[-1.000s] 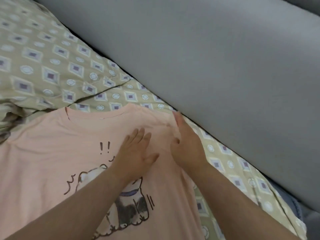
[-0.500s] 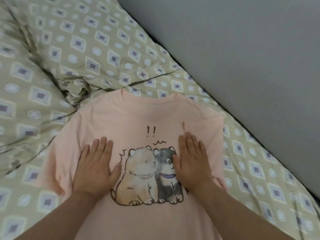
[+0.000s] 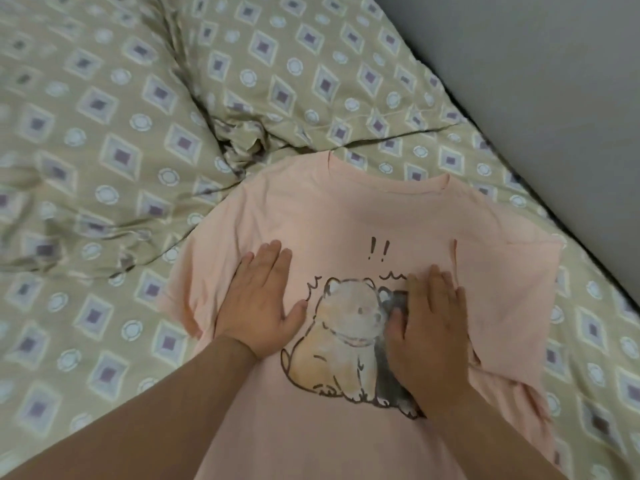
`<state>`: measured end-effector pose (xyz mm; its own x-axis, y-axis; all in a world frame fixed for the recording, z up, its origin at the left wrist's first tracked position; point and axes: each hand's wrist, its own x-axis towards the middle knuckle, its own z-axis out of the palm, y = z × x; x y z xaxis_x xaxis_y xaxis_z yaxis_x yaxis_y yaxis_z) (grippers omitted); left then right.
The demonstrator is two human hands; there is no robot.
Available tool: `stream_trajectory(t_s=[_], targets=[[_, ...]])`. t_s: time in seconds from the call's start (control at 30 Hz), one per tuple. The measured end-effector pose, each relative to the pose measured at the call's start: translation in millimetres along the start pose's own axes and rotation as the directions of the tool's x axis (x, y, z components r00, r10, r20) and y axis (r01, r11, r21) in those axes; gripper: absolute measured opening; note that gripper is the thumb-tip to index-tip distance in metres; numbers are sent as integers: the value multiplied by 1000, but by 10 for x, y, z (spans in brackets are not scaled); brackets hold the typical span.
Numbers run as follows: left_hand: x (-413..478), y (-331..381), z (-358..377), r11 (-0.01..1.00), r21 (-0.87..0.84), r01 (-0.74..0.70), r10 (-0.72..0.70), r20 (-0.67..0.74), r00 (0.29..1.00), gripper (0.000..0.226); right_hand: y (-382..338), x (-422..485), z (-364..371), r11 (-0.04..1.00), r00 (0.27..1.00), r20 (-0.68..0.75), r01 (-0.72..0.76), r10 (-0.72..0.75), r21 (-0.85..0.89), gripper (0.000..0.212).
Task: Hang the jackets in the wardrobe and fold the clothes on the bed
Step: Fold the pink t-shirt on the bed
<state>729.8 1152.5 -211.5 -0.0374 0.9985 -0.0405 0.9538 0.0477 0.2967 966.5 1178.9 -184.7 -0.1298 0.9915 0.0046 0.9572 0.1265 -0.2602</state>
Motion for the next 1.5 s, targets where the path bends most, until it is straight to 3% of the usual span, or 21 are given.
stream_trajectory(t_s=[0.1, 0.17, 0.23, 0.33, 0.37, 0.43, 0.47, 0.5, 0.6, 0.77, 0.83, 0.93, 1.1, 1.2, 1.27, 1.3, 1.37, 1.4, 1.5], targets=[[-79, -62, 8, 945, -322, 60, -124, -183, 975, 65, -637, -41, 164, 970, 973, -8, 230, -230, 84, 52], [-78, -71, 2, 853, -512, 97, -277, -287, 917, 52, -955, 72, 289, 952, 956, 33, 287, -292, 106, 52], [-45, -84, -87, 672, -708, 219, -486, -199, 851, 42, -1159, 177, 391, 956, 954, 108, 268, -280, 118, 53], [49, -222, -349, 391, -861, 327, -655, -10, 756, 25, -1316, 217, 540, 980, 978, 100, 172, -182, 99, 55], [49, -330, -455, 388, -862, 326, -693, -40, 720, 22, -1422, 211, 570, 985, 983, 98, 145, -153, 89, 57], [-31, -605, -660, 587, -706, 396, -710, -214, 671, 18, -1682, 189, 628, 989, 988, 85, 123, -130, 85, 58], [-101, -762, -726, 676, -572, 464, -693, -278, 666, 28, -1809, 185, 664, 988, 988, 61, 136, -141, 78, 56], [-171, -924, -761, 696, -489, 525, -690, -255, 677, 34, -1913, 184, 708, 986, 986, 52, 153, -156, 60, 56], [-194, -1173, -836, 539, -509, 671, -723, 128, 679, 38, -1994, 191, 796, 991, 987, 90, 133, -134, 15, 60], [37, -1281, -904, 755, -241, 610, -504, 382, 774, 14, -1979, 226, 815, 994, 991, 86, 108, -105, -33, 61], [64, -1319, -961, 710, -334, 620, -514, 355, 781, 15, -1992, 228, 809, 994, 990, 93, 109, -105, -33, 62], [87, -1429, -1114, 624, -526, 579, -611, 135, 780, 21, -1986, 238, 777, 993, 990, 90, 113, -110, -27, 62], [119, -1481, -1162, 655, -527, 541, -644, -14, 765, 22, -1970, 250, 807, 993, 989, 101, 116, -113, -31, 65], [59, -1479, -1231, 732, -505, 458, -584, -119, 803, 21, -1950, 230, 810, 992, 988, 103, 119, -114, -42, 65], [75, -1476, -1297, 702, -596, 389, -514, -47, 856, 17, -1947, 219, 813, 991, 988, 96, 125, -121, -40, 65], [96, -1447, -1320, 616, -678, 400, -482, 77, 873, 27, -1944, 216, 814, 991, 989, 90, 125, -121, -40, 65], [110, -1415, -1270, 414, -747, 520, -438, 337, 833, 51, -1949, 213, 816, 991, 990, 72, 125, -122, -41, 65], [109, -1406, -1198, 407, -707, 578, -463, 385, 798, 50, -1958, 206, 811, 991, 990, 68, 126, -123, -43, 65], [123, -1294, -964, 597, -485, 639, -520, 372, 769, 30, -1967, 197, 800, 990, 990, 60, 131, -128, -46, 65]])
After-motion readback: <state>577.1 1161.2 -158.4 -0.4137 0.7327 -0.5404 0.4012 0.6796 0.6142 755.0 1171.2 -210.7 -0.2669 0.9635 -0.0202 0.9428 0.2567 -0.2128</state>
